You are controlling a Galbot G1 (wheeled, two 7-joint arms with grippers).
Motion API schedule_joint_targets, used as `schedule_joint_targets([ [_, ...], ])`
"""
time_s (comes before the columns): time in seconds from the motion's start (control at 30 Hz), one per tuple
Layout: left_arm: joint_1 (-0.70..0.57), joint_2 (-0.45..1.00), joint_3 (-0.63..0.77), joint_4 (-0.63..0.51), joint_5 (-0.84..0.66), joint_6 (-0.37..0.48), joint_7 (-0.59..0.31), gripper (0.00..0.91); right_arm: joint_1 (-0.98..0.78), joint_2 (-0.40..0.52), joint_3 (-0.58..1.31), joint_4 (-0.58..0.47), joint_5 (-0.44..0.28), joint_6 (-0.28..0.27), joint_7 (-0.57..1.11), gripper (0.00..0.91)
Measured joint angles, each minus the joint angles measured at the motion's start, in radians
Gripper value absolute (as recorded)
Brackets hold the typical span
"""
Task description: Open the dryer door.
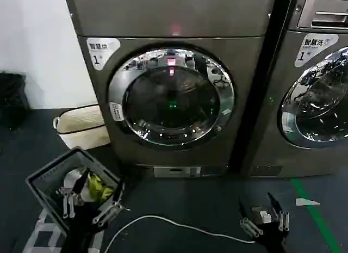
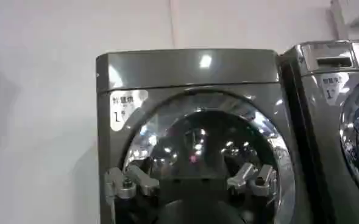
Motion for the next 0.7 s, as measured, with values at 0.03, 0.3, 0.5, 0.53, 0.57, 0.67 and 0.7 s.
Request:
schedule_joint_targets([
  [0.03, 0.001, 0.0, 0.0, -0.002, 0.0, 0.0, 0.0, 0.907, 0.013, -0.009, -0.002, -0.004, 0.009, -0.003, -0.001, 0.907],
  [0.3, 0.016, -0.007, -0.001, -0.018, 0.002, -0.001, 0.0, 0.907, 0.146, -0.13, -0.039, -0.052, 0.06, -0.026, -0.049, 0.907],
  [0.5, 0.021, -0.022, -0.002, -0.019, 0.015, -0.003, 0.0, 0.907, 0.275, -0.244, -0.089, -0.113, 0.11, -0.056, -0.072, 0.907],
  [0.53, 0.023, -0.024, -0.001, -0.019, 0.018, -0.005, 0.0, 0.907, 0.305, -0.265, -0.102, -0.126, 0.121, -0.061, -0.075, 0.907],
  [0.57, 0.025, -0.026, 0.0, -0.019, 0.021, -0.007, 0.0, 0.907, 0.332, -0.281, -0.113, -0.137, 0.131, -0.063, -0.077, 0.907],
  [0.67, 0.032, -0.032, 0.003, -0.018, 0.031, -0.013, 0.0, 0.907, 0.423, -0.331, -0.153, -0.174, 0.174, -0.066, -0.088, 0.907],
  [0.7, 0.033, -0.033, 0.003, -0.018, 0.033, -0.013, 0.0, 0.907, 0.452, -0.347, -0.167, -0.186, 0.186, -0.066, -0.089, 0.907],
])
